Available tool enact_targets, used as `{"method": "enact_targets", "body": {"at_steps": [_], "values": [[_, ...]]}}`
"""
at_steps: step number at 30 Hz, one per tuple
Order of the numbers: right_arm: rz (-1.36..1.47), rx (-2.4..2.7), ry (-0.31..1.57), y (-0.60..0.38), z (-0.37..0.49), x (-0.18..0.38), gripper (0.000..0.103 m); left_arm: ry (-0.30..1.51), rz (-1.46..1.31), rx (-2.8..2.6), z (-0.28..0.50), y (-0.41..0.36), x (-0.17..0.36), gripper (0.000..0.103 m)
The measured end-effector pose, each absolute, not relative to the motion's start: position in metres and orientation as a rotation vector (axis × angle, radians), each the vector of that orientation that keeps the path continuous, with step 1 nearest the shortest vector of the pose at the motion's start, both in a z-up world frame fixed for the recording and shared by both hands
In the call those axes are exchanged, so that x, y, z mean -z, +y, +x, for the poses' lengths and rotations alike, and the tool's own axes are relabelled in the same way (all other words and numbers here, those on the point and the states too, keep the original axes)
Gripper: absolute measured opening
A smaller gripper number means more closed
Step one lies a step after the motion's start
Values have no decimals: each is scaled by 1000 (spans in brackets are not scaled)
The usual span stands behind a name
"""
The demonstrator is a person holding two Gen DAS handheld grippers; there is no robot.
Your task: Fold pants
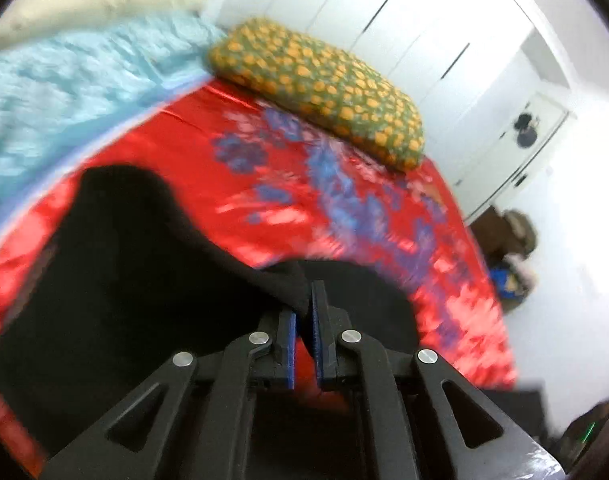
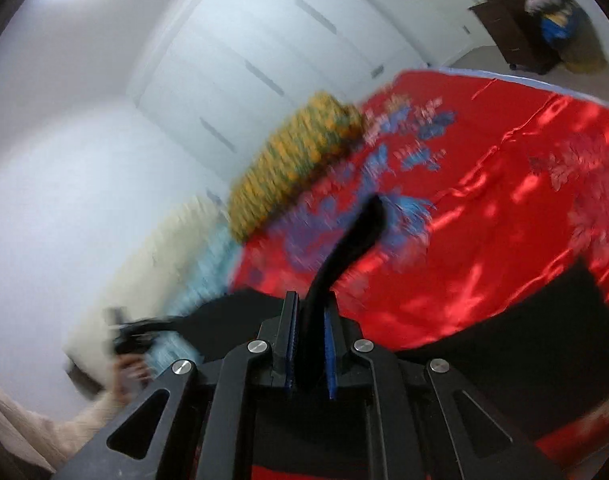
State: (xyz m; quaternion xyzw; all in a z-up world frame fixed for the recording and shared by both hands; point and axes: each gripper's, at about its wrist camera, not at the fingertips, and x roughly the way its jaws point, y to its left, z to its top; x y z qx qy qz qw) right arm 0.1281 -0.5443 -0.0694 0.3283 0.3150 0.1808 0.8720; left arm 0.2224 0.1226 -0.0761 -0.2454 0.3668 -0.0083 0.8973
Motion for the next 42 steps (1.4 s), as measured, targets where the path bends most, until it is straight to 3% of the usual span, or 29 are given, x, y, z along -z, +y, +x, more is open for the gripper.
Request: {"method": "enact_targets", "body": {"at_steps": [5,9,16,20,42], "values": [[472,-266,957,-554,150,123,12,1052,-455,-49,135,108,180,5],[364,-174,1105,-564,154,158,10,1070,-470,-51,129,95,193,5],[232,-82,1041,-576,150,132,10,1054,-433,21,135,69,176,5],[160,-15,1105,-583,146,144,10,1091,-428,43,127,51,191,5],[236,201,1088,-651,124,169,4,1160,-323,150,118,6,204,6]]}}
